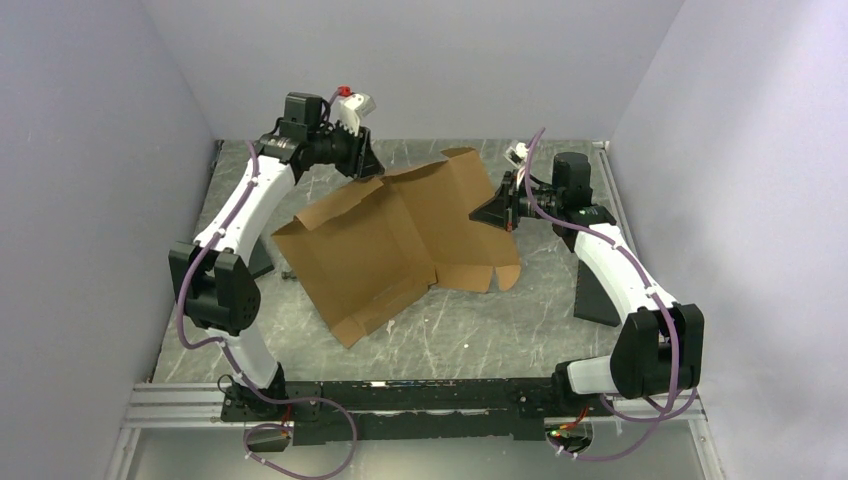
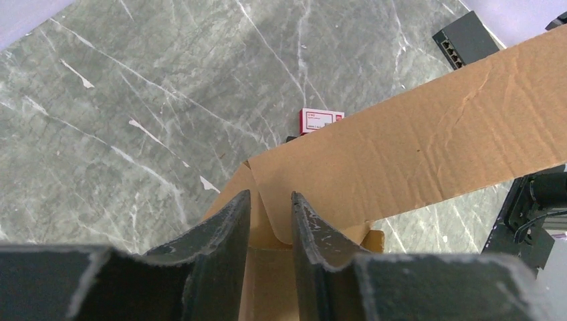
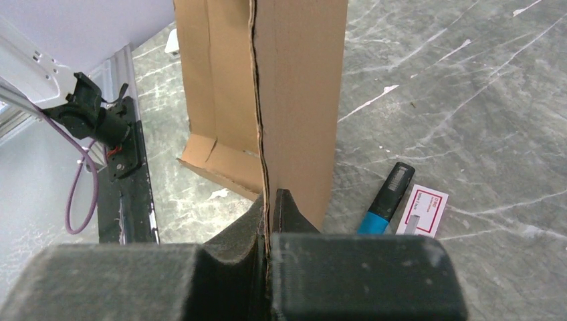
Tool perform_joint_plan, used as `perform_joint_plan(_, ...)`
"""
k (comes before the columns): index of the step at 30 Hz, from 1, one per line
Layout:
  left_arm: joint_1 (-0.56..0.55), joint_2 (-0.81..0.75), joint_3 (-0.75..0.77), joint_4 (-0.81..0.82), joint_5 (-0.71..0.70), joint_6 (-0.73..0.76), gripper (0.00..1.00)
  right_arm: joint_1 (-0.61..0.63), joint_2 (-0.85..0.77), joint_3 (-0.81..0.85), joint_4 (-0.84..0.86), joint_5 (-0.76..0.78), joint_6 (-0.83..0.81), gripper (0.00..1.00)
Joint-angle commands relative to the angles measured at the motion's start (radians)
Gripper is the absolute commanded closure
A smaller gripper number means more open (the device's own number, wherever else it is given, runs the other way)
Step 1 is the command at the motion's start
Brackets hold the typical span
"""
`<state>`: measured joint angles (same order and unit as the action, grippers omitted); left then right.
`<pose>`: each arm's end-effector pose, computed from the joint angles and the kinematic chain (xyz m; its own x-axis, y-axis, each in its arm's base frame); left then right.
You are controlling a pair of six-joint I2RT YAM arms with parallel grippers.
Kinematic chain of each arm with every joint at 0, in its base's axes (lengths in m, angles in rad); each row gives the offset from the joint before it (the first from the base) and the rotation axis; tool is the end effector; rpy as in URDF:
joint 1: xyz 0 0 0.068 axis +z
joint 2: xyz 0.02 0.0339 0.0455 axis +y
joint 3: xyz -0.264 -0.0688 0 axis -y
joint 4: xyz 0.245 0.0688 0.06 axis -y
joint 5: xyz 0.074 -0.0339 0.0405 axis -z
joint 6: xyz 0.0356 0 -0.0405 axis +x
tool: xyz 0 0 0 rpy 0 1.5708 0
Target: Fold the paper box
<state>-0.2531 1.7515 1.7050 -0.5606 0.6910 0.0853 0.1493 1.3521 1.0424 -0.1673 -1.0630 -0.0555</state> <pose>0.3799 -0.1217 0.3639 -0.4907 0.1947 -0.8493 0.7442 0.6006 -0.2923 0.2876 0.0747 0.3118 -0.4067 -0.0885 -0.9093 -0.8639 0.3610 0.3513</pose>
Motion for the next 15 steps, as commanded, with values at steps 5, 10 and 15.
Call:
perform_joint_plan(5, -0.017, -0.077, -0.041, 0.032, -0.033, 0.051, 0.67, 0.005, -0.041, 0.001, 0.055, 0.037, 0.035, 1.00)
perform_joint_plan(10, -0.015, -0.274, -0.177, 0.270, -0.195, -0.073, 0.55, 0.005, -0.039, -0.010, 0.077, 0.045, 0.054, 1.00)
perform_joint_plan(15, -0.015, -0.494, -0.326, 0.476, -0.280, -0.213, 0.39, 0.005, -0.038, -0.011, 0.077, 0.040, 0.054, 1.00)
